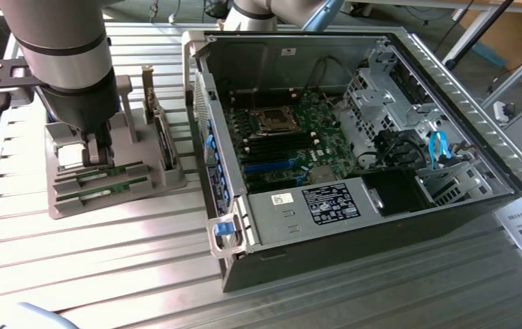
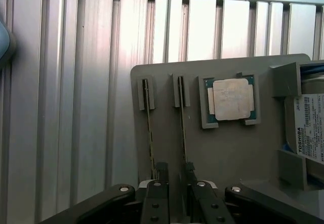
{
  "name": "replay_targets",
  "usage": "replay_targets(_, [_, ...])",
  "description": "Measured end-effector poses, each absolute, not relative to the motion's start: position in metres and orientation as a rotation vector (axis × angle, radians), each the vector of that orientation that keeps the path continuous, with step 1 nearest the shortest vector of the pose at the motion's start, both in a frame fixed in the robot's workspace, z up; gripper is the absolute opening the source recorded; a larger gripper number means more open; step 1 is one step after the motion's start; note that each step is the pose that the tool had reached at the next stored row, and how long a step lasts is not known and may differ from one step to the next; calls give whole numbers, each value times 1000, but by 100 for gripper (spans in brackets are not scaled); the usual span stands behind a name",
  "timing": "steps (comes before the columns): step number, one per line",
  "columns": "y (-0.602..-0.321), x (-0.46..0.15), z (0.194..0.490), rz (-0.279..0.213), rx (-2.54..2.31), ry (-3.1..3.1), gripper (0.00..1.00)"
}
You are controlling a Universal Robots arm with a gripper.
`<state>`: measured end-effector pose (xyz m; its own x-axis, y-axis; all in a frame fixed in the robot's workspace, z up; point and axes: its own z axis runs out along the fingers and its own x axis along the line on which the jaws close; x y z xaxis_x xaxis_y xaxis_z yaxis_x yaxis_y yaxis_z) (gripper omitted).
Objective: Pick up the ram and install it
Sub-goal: 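Pick up the ram and move it above insertion slot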
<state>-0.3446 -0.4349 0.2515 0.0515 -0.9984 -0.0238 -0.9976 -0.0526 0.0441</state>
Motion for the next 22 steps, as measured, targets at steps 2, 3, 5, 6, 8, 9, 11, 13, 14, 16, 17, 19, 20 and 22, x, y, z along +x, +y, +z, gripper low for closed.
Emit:
replay_targets(2, [-436,-345,251,-74,2267,-2152,25])
replay_targets(3, [-437,-345,251,-74,2267,-2151,25])
replay_targets(5, [-441,-344,251,-74,2267,-2151,25])
replay_targets(6, [-443,-344,251,-74,2267,-2151,25])
replay_targets(8, [-446,-344,251,-74,2267,-2152,25])
replay_targets(9, [-448,-344,252,-74,2267,-2151,25])
replay_targets(11, [-451,-344,251,-74,2267,-2151,25])
replay_targets(13, [-454,-344,251,-74,2267,-2151,25])
replay_targets(14, [-455,-344,251,-74,2267,-2151,25])
replay_targets(16, [-458,-344,251,-74,2267,-2151,25])
replay_targets(17, [-459,-344,251,-74,2266,-2151,25])
replay_targets(19, [-459,-344,251,-74,2266,-2151,25])
replay_targets(20, [-459,-344,251,-74,2266,-2151,25])
replay_targets(22, [-459,-344,251,-74,2266,-2151,25])
